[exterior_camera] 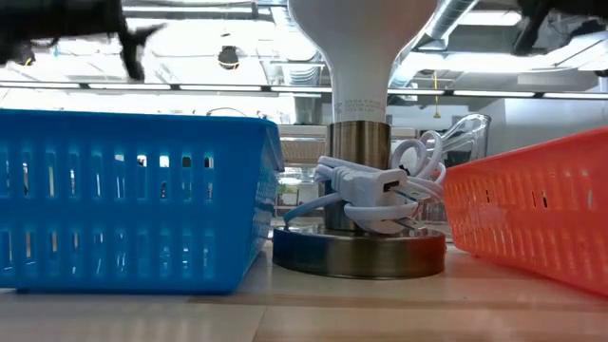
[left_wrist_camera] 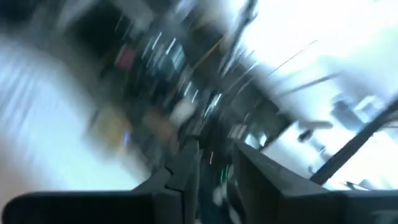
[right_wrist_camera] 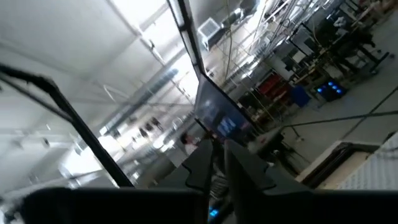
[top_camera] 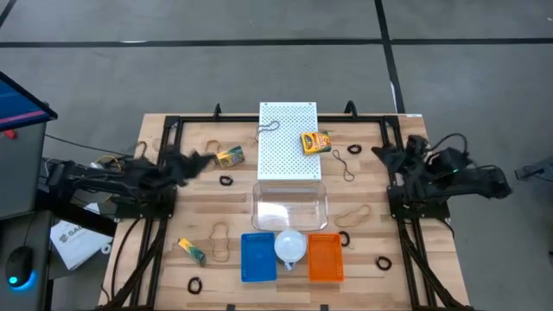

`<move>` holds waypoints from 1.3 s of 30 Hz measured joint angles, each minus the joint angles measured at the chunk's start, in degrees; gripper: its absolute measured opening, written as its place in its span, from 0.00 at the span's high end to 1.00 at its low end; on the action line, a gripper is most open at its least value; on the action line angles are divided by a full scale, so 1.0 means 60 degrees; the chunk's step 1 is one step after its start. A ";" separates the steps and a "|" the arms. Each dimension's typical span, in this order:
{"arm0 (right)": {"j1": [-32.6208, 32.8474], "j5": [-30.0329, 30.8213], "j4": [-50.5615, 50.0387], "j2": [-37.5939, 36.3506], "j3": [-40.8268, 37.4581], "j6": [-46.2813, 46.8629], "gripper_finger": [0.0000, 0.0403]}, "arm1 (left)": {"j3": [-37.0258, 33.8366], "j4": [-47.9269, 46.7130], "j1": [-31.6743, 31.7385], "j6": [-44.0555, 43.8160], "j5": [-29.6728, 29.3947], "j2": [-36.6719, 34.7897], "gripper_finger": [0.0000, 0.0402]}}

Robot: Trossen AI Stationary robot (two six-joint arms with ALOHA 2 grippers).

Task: Pick & Place Office Desk Supplies
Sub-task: Put the crayon box into the transparent bin

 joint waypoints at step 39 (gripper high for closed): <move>-0.0011 0.0728 -1.6896 0.6460 1.1091 0.1852 0.62 | 1.0846 -1.9951 -0.0463 -0.1885 -0.0835 0.4601 0.51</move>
